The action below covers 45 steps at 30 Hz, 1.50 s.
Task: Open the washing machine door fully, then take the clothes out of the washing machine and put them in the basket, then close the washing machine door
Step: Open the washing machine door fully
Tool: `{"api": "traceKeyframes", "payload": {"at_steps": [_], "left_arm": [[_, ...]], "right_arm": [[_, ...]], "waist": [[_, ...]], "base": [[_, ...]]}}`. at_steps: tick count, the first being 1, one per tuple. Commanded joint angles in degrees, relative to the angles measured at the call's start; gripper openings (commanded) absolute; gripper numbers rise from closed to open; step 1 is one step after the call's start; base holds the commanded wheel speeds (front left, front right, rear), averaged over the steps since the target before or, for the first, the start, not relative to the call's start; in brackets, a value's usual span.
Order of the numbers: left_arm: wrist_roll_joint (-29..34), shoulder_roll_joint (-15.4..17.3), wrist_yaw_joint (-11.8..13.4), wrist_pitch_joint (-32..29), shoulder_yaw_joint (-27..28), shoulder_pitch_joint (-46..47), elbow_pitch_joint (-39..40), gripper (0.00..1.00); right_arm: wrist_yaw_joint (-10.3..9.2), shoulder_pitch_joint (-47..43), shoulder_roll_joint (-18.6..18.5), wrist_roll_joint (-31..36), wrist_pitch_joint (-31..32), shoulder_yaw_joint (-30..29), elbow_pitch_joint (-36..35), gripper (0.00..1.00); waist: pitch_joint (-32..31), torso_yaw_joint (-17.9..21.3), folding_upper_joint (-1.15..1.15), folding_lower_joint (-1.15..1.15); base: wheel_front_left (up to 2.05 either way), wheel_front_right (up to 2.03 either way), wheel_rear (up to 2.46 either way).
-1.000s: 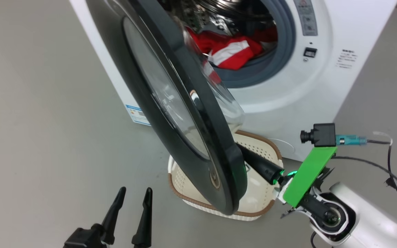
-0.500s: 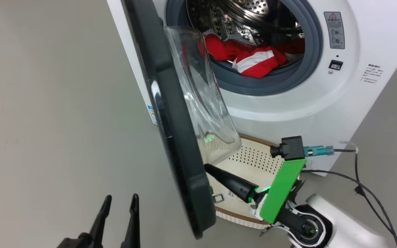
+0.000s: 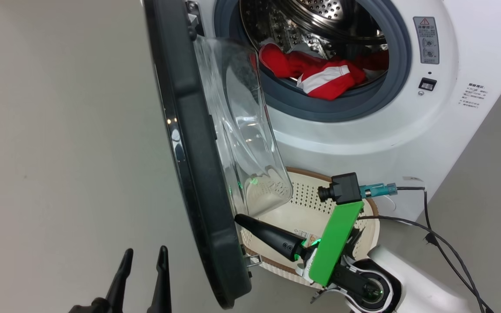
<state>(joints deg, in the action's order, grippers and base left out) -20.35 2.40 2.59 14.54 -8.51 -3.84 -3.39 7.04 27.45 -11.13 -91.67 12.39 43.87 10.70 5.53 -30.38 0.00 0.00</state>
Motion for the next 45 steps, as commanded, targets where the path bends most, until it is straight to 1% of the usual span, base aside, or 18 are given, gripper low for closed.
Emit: {"api": "traceKeyframes", "payload": {"at_steps": [1,9,10,11,12,13,14,15,16,23,30,37,40,45], "left_arm": [[-0.3,0.5,0.6,0.5,2.1,0.4,1.7,1.0],[0.0,0.5,0.1,0.5,2.5,0.4,1.3,1.0],[-0.1,0.5,-0.1,0.5,2.5,0.5,1.1,1.0],[0.0,0.5,-0.2,0.5,2.6,0.5,0.9,1.0],[0.0,0.5,-0.3,0.5,2.6,0.5,0.7,1.0],[0.0,0.5,-0.4,0.5,2.6,0.6,0.5,1.0],[0.0,0.5,-0.6,0.5,2.6,0.6,0.3,1.0],[0.1,0.5,-0.7,0.5,2.6,0.6,0.1,1.0],[0.1,0.5,-0.9,0.5,2.5,0.7,-0.1,1.0],[0.4,0.5,-1.8,0.5,2.6,1.5,-1.4,1.0],[0.7,0.5,-2.4,0.5,2.8,1.5,-2.2,1.0],[1.2,0.5,-3.2,0.5,3.0,1.2,-3.1,1.0],[1.3,0.5,-3.5,0.5,3.1,1.3,-3.4,1.0],[1.2,0.5,-3.5,0.5,3.4,1.4,-3.5,1.0]], "right_arm": [[0.45,1.2,1.5,1.0,0.2,0.7,-1.6,0.0],[0.45,0.3,1.2,2.2,-1.5,-0.1,-0.9,0.0],[0.45,0.0,0.7,3.3,-2.7,-0.1,-0.1,0.25],[0.45,-0.2,0.5,3.5,-3.3,-0.1,0.4,0.36],[0.45,-0.6,0.2,3.6,-3.8,-0.1,0.9,0.43],[0.45,-0.9,-0.1,3.7,-4.5,-0.2,1.5,0.53],[0.45,-1.3,-0.5,3.9,-5.1,-0.3,2.0,0.76],[0.45,-1.8,-0.8,3.9,-5.7,-0.3,2.4,0.96],[0.45,-2.2,-1.2,3.7,-6.2,-0.5,2.8,1.0],[0.45,-5.6,-4.3,3.7,-9.9,-1.3,5.6,1.0],[0.45,-8.6,-6.4,4.5,-13.9,-1.7,8.2,1.0],[0.45,-11.1,-8.4,5.6,-18.8,-2.0,12.9,1.0],[0.45,-11.1,-9.4,7.1,-21.2,-1.8,15.0,1.0],[0.45,-9.7,-11.0,13.7,-25.5,0.3,19.7,1.0]], "waist": [[-0.2,0.0,0.0,0.0],[-0.9,0.3,0.0,0.0],[-1.2,0.4,0.0,0.0],[-1.4,0.4,0.0,0.0],[-1.6,0.5,0.0,0.0],[-1.8,0.6,0.0,0.0],[-1.9,0.7,0.0,0.0],[-2.1,0.8,0.0,0.0],[-2.2,0.8,0.0,0.0],[-2.9,1.3,0.0,0.0],[-3.8,1.8,0.0,0.0],[-4.7,2.3,0.0,0.0],[-4.8,2.6,0.0,0.0],[-4.6,3.1,0.0,0.0]], "base": [[0.0,0.0,0.0],[0.0,0.0,0.0],[0.0,0.0,0.0],[0.0,0.0,0.0],[0.0,0.0,0.0],[0.0,0.0,0.0],[0.0,0.0,0.0],[0.0,0.0,0.0],[0.0,0.0,0.0],[0.0,0.0,0.0],[0.0,0.0,0.0],[0.0,0.0,0.0],[0.0,0.0,0.0],[0.0,0.0,0.0]]}}
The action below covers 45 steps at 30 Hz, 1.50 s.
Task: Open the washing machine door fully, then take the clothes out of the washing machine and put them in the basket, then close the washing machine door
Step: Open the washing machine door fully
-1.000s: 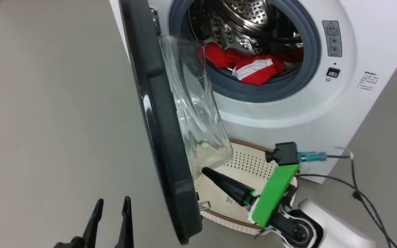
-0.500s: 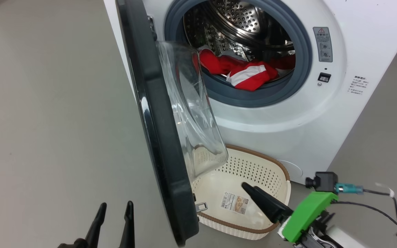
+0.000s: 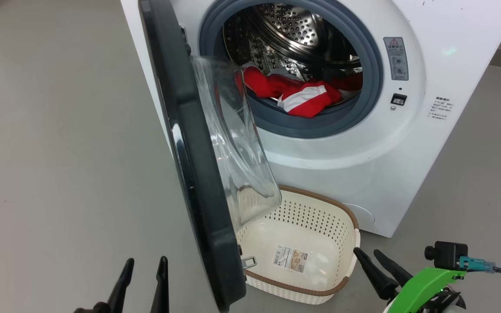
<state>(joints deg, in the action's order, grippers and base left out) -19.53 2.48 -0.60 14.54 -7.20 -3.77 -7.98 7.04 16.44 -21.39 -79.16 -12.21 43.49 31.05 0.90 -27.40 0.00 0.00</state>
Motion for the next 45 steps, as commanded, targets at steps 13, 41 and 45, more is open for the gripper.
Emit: {"api": "traceKeyframes", "payload": {"at_steps": [13,41,45], "left_arm": [[0.5,0.4,-0.4,0.5,2.6,1.6,0.8,1.0],[0.7,0.4,-0.8,0.5,2.8,1.6,0.8,1.0],[0.7,0.4,-0.9,0.5,2.9,1.5,0.8,1.0]], "right_arm": [[0.45,0.2,1.6,23.1,-2.8,-6.7,1.9,1.0],[0.45,-18.3,14.2,59.8,-2.8,-39.0,-19.7,1.0],[0.45,-19.2,14.7,60.3,-2.8,-39.6,-19.2,1.0]], "waist": [[0.0,0.8,0.0,0.0],[-0.2,0.7,0.0,0.0],[-0.4,0.7,0.0,0.0]], "base": [[0.0,0.0,0.0],[0.0,0.0,0.0],[0.0,0.0,0.0]]}}
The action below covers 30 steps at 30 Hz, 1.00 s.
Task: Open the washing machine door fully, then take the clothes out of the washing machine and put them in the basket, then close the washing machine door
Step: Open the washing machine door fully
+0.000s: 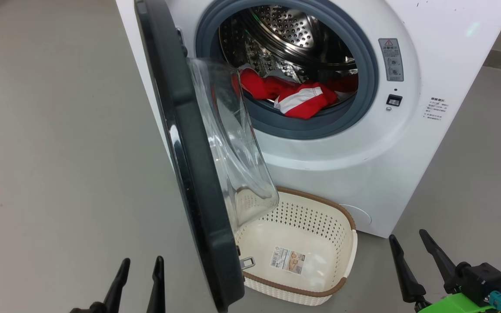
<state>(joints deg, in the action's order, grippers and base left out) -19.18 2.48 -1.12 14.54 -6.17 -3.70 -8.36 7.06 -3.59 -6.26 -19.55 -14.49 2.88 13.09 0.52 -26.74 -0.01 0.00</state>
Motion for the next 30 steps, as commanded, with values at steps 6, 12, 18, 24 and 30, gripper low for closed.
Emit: {"api": "traceKeyframes", "payload": {"at_steps": [6,12,18,24,30], "left_arm": [[0.8,0.4,-0.1,0.5,2.1,1.5,1.6,1.0],[0.5,0.4,0.4,0.5,3.0,2.2,3.9,0.0],[-1.7,0.4,1.0,0.5,4.9,5.2,15.4,0.0],[-1.0,0.4,1.6,0.5,0.0,6.3,24.2,0.0],[0.2,0.4,1.0,0.5,-9.8,5.7,26.2,0.0]], "right_arm": [[0.43,0.6,-0.2,1.2,-0.5,0.9,-1.2,1.0],[0.43,0.3,-0.1,1.6,-0.5,0.7,-1.3,1.0],[0.43,0.6,-0.2,1.8,-0.5,0.9,-1.5,1.0],[0.43,0.8,-0.3,1.9,-0.5,1.2,-1.7,1.0],[0.43,1.0,-0.2,2.0,-0.5,1.5,-1.7,1.0]], "waist": [[-0.1,0.1,0.01,0.0],[-0.4,0.0,0.01,0.0],[-0.1,-0.1,0.01,0.0],[0.1,-0.1,0.01,0.0],[0.3,0.4,0.01,0.0]], "base": [[0.0,0.0,0.0],[0.0,0.0,0.0],[0.0,0.0,0.0],[0.0,0.0,0.0],[0.0,0.0,0.0]]}}
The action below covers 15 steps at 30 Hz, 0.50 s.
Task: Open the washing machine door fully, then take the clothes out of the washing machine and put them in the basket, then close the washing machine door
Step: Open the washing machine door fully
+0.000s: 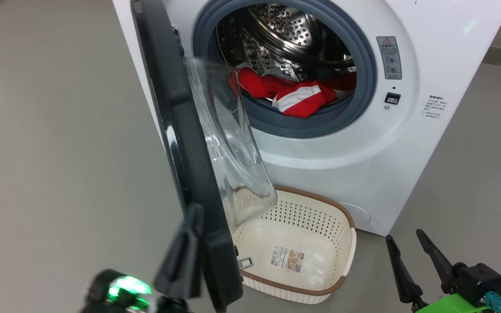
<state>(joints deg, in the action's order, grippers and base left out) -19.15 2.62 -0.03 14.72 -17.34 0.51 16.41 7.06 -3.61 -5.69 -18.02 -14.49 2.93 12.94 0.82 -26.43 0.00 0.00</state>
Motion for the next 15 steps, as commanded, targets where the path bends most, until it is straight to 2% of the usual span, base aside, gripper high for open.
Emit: {"api": "traceKeyframes", "payload": {"at_steps": [1,8,15], "left_arm": [[-0.5,0.3,-0.1,0.3,-0.2,1.3,1.1,0.0],[-5.4,0.3,-1.1,0.3,-7.6,0.6,-6.9,0.0],[-11.5,0.3,-1.0,0.3,-8.6,1.6,-16.3,0.0]], "right_arm": [[0.43,1.1,-0.8,0.5,-0.5,1.5,-1.5,1.0],[0.43,1.4,-0.9,0.4,-0.5,1.6,-1.5,1.0],[0.43,1.6,-1.0,0.5,-0.5,1.8,-1.6,1.0]], "waist": [[0.1,0.1,0.0,0.0],[0.6,0.2,0.0,0.0],[0.8,0.2,0.0,0.0]], "base": [[0.0,0.0,0.0],[0.0,0.0,0.0],[0.0,0.0,0.0]]}}
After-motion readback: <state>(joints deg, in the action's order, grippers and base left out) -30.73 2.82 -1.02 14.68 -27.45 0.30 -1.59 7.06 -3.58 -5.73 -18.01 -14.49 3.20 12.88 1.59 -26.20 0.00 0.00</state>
